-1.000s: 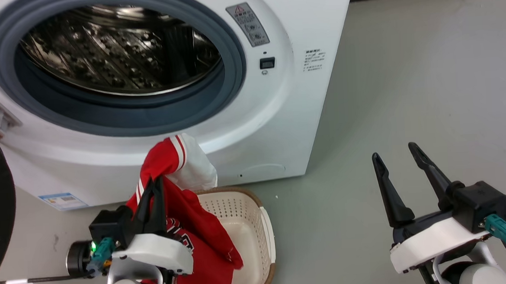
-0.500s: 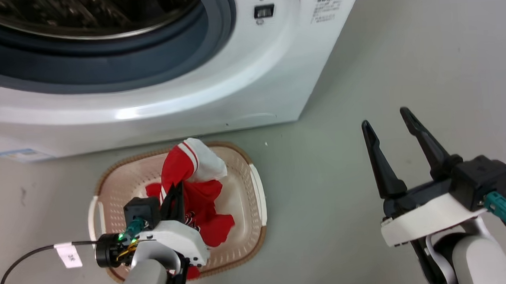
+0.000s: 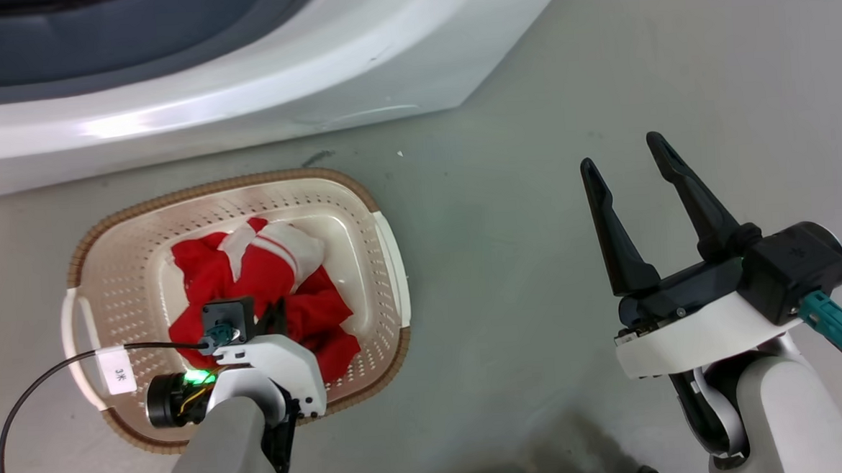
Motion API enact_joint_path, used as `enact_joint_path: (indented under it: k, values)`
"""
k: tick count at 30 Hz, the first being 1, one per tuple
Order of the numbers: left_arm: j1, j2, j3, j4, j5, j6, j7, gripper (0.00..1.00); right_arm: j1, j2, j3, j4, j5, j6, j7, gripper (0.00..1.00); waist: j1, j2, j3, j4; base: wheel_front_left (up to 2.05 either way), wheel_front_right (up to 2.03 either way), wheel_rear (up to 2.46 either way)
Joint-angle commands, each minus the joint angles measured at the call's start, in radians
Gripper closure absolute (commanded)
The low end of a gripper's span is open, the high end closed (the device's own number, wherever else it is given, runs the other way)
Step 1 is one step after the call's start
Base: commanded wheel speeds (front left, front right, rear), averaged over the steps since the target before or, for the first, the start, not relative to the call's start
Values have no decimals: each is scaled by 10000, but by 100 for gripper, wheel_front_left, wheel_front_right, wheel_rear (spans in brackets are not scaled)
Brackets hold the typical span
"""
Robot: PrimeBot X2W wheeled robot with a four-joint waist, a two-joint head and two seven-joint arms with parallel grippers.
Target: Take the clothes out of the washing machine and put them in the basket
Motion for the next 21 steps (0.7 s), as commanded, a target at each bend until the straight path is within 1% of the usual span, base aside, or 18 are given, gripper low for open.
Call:
enact_joint_path:
  k: [1,5,9,11,12,13,14,16,21]
  values:
    - [-158,38,44,231,-2,-33,-23,100,-145,20,24,29,-1,-7,-60,0,-2,0,213,-147,0,0,0]
    - [-526,67,257,1236,-164,78,-24,100,-290,20,71,128,36,-7,-143,0,-2,0,412,-255,0,0,0]
    - [-796,92,440,1852,-291,186,-24,100,-328,20,68,206,65,-7,-207,0,-2,0,481,-275,0,0,0]
    - [-867,69,450,2101,-300,162,-24,100,-368,20,55,266,67,-7,-206,0,-2,0,445,-260,0,0,0]
    - [-897,65,423,2126,-261,161,-24,91,-382,21,103,318,44,-7,-183,0,-2,0,390,-248,0,0,0]
    - [-883,63,408,2160,-233,170,-24,51,-392,20,121,360,84,-7,-193,0,-2,0,322,-231,0,0,0]
    - [-855,79,407,2104,-202,161,-25,0,-401,18,122,411,58,-7,-222,0,-2,0,237,-210,0,0,0]
    - [-609,81,281,1829,-50,-22,-25,0,-334,18,79,598,50,-7,-263,0,-2,0,-266,-116,0,0,0]
    - [-101,129,367,1037,114,-194,-25,0,-18,18,-50,874,-11,-7,-237,0,-2,0,-1402,115,0,0,0]
